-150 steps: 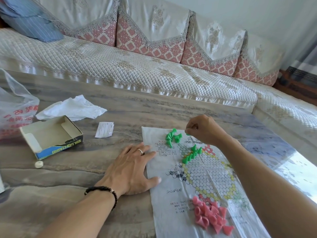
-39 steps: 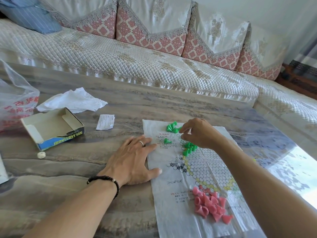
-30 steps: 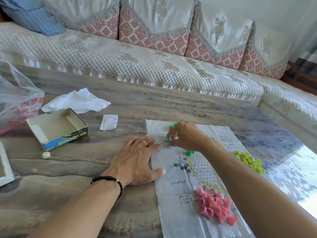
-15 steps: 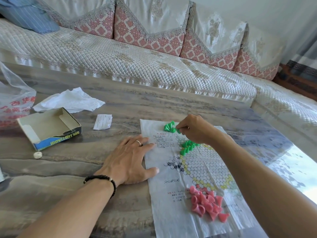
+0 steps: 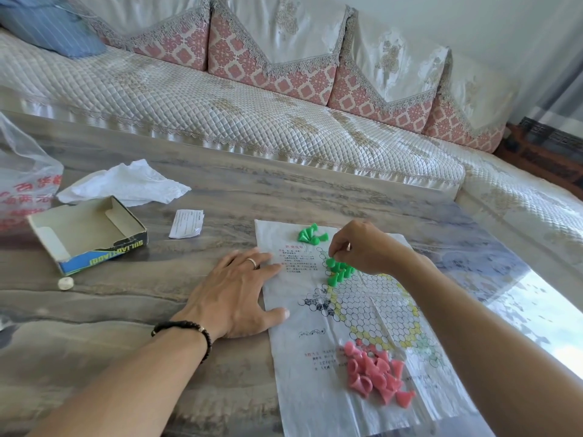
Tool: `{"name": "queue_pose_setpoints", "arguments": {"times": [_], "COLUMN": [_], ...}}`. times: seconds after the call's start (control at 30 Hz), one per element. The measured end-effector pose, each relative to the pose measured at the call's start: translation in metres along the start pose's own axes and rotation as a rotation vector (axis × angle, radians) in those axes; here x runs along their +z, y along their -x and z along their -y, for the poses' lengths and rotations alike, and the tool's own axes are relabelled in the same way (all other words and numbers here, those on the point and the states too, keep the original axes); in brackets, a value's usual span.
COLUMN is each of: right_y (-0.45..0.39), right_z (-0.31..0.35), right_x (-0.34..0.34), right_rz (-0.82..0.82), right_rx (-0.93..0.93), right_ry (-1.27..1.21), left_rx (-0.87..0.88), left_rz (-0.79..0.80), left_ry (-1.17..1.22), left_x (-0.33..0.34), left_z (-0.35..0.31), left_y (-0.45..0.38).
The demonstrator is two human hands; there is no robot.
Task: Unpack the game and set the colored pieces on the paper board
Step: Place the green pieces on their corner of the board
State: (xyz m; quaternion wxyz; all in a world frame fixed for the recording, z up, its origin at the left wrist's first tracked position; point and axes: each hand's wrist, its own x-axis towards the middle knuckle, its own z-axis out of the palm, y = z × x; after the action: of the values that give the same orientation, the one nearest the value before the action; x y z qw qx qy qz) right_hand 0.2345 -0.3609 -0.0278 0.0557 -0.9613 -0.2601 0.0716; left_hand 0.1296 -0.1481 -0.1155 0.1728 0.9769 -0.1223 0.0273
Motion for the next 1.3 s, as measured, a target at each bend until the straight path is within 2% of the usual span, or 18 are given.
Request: {"name": "queue_pose_setpoints", "arguments": {"times": [0.4,0.67,0.8,0.97,1.3], "right_y": [0.0,-0.015,-0.039,-0.056,-0.046], "right_z": [0.002,0.005,0.003,0.006,-0.002], "right_x": [0.008,0.003,0.013,0.028,0.018], "right_rz": [0.066,-0.127,-0.181,-0.148,-0.19], "right_rx": [0.001,0.01,0.102,0.168,0.199], "right_ry": [0.016,-0.069,-0.026,0.096,-0.042], "left_rx": [-0.001,0.001,-0.003,0.001,0.01], "left_rz": [0.008,-0.003,-0.013,-0.015,-0.01], "left_ry": [0.0,0.009,0.01,0.016,0.002], "left_x": [-0.001,0.0,-0.001,0.0,-0.001], "left_z": [-0.001,0.0,0.0,0.001,-0.001], "left_y": [-0.001,0.0,0.0,0.0,0.0]}}
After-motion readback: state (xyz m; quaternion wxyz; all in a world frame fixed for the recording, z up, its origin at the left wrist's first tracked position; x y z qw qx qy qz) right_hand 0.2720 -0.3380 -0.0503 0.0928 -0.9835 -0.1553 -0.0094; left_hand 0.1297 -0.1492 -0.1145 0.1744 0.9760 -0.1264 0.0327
